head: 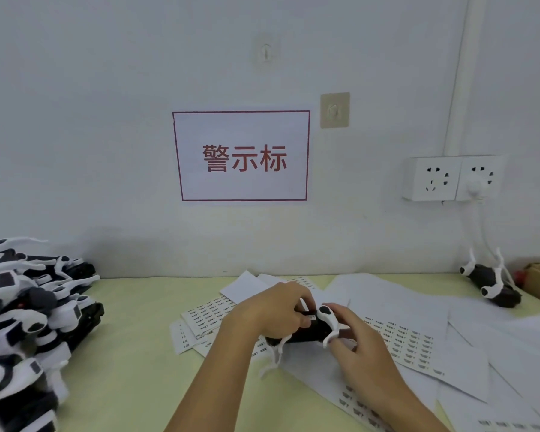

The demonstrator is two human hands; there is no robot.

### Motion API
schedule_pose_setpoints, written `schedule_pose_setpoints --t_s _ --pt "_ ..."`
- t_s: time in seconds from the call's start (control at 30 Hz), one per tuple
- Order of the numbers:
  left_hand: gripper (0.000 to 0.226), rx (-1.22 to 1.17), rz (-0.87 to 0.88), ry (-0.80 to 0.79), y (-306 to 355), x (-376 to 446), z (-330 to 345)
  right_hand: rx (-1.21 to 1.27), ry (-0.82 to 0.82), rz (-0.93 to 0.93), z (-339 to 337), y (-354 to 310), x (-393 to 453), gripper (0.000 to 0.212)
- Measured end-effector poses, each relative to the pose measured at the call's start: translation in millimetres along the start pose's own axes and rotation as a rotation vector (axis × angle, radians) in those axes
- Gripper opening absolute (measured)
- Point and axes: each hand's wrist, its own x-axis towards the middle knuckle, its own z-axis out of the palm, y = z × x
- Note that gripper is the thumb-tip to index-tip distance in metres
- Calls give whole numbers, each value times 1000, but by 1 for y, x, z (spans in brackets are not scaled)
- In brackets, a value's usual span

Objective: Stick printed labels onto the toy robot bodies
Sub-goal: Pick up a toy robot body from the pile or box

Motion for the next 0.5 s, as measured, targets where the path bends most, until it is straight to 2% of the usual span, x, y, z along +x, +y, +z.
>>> schedule_pose_setpoints --t_s 0.17,0.23,0.3,0.4,0.47,0.5 --pt "30 -80 17 98 -12 -5 3 -16 25 -11 0 2 1 48" --pt "22 -201 43 238 -22 -10 10 -32 40 2 -1 5 3 50" --pt "11 -428 33 428 -33 -18 20 -58 47 6 0 6 4 48" --pt "26 -808 -53 579 -45 -30 39 -83 81 1 2 8 6 41" --pt "36 -900 -49 592 -49 -33 48 -86 98 30 4 9 6 37" --pt "38 -864 -31 593 -50 -32 50 -82 104 45 4 9 7 36"
